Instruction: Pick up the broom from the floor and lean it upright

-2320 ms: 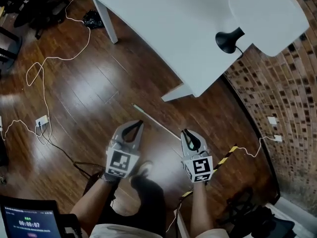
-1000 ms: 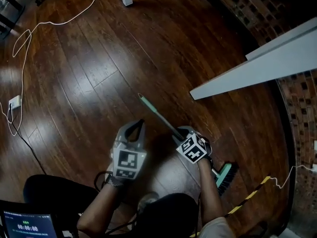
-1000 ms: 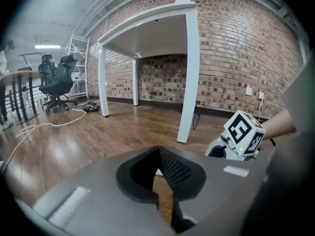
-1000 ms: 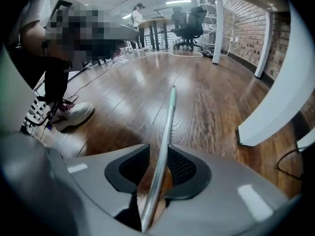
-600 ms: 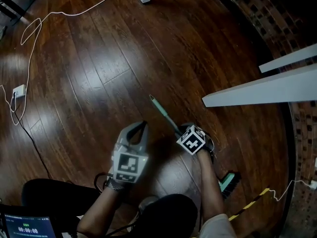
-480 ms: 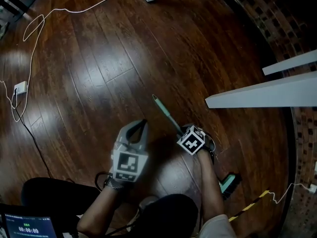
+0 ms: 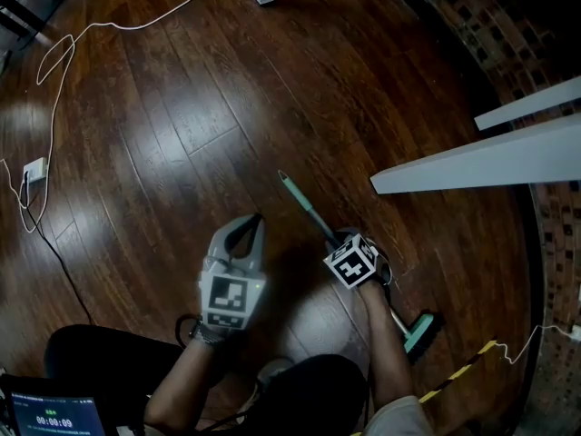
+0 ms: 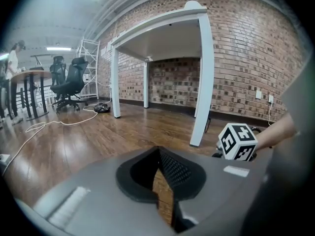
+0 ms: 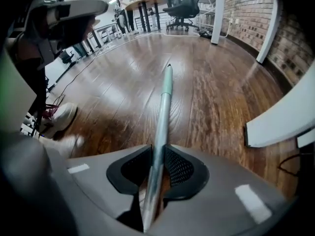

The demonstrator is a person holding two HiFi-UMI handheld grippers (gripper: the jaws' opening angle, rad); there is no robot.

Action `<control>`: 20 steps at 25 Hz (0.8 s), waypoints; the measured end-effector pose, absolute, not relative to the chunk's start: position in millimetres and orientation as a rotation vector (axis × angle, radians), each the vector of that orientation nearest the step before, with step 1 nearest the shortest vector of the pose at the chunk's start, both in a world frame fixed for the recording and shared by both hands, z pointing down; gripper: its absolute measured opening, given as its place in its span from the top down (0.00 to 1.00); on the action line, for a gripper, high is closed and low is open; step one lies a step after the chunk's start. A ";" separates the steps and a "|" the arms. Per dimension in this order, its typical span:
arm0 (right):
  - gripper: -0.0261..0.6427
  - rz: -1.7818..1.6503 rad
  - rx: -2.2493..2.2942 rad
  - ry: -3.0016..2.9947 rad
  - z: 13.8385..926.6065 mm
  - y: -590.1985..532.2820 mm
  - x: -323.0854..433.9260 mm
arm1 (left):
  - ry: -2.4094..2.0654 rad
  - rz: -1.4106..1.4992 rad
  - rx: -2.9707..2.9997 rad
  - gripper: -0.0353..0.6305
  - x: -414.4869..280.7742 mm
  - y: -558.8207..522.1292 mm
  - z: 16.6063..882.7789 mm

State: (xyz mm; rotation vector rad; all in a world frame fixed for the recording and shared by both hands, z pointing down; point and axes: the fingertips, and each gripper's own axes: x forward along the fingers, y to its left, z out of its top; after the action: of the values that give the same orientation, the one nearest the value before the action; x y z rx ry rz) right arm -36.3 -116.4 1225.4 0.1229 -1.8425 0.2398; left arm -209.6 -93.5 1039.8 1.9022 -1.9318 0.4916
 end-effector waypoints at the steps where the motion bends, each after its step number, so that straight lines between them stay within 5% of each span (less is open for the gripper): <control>1: 0.82 0.242 0.154 -1.869 1216.6 -119.9 -33.2 | -1.939 0.482 1.896 0.95 -210.4 -93.8 1038.4; 11: 0.83 0.139 0.439 -2.082 1044.2 -134.3 17.2 | -1.968 0.358 1.803 0.95 -219.7 -100.2 944.0; 20: 0.84 0.170 0.728 -2.094 883.4 -117.5 114.1 | -1.706 0.270 2.126 0.95 -145.4 -132.7 739.0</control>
State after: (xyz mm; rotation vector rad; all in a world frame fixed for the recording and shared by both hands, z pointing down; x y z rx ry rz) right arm 114.1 -117.5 883.4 0.7281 -2.0941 0.1700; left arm -145.4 -132.7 739.0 2.1261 -1.7057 0.2696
